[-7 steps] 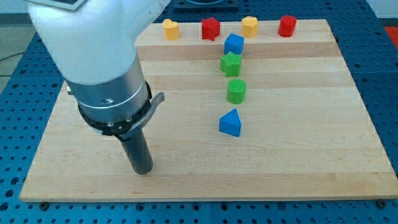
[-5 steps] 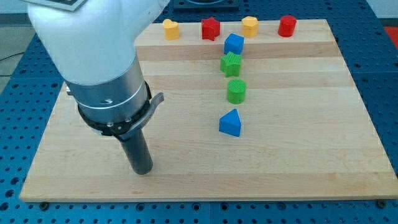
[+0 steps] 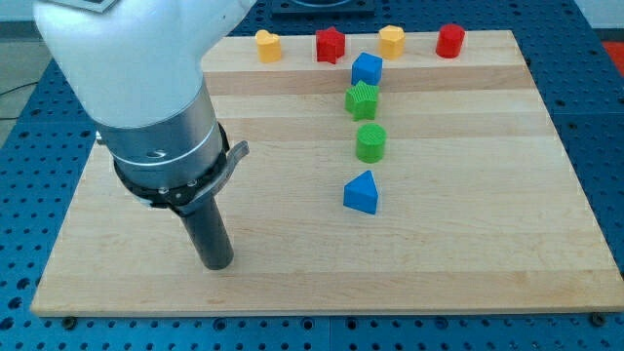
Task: Push the blue cube to the left of the green star
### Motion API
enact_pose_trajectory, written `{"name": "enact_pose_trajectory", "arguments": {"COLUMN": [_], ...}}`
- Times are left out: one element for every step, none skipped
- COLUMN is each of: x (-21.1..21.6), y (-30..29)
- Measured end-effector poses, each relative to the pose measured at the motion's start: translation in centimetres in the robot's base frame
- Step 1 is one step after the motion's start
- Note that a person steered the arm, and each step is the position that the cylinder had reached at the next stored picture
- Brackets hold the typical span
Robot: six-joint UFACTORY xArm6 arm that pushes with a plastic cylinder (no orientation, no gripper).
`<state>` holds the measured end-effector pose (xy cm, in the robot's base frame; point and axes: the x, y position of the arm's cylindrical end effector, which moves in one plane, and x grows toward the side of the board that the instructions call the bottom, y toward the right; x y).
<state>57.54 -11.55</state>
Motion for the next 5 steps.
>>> {"name": "enact_pose_trajectory", "arguments": {"x": [4.2,4.4,1.1,-4.6,-10.2], "y": [4.3,5.4,11.4,19.2,22.9]}}
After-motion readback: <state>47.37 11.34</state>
